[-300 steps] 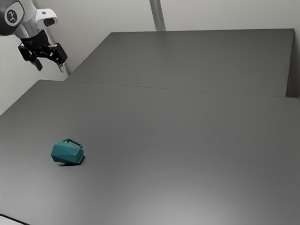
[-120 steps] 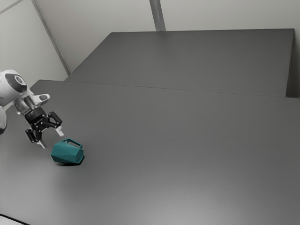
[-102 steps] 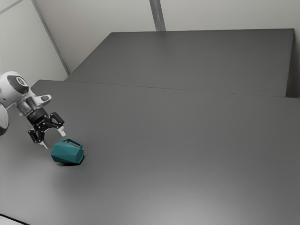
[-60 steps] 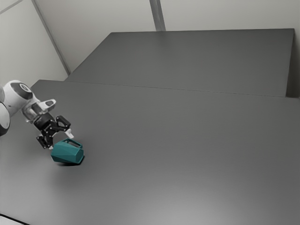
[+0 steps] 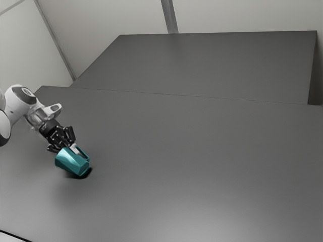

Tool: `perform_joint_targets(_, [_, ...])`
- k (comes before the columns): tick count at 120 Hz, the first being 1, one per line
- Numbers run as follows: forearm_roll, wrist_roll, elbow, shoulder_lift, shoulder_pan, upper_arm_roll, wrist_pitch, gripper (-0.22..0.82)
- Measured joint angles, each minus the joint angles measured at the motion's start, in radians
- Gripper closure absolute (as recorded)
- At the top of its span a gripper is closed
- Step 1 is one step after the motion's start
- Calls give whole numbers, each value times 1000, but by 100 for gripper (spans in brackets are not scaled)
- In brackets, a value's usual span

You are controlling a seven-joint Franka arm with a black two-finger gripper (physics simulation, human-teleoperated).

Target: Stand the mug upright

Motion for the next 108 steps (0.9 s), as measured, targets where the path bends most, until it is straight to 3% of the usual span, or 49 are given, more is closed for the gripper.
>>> perform_joint_targets(38, [-1,-4,13,-11,-3,-25,1,77])
perform_joint_targets(51, [45,-7,9,-59,-7,-74,26,78])
perform_joint_targets(63, [147,-9,-12,-114,-36,-140,110,78])
perform_joint_targets(108, [516,-111,-262,-350,-183,-269,561,78])
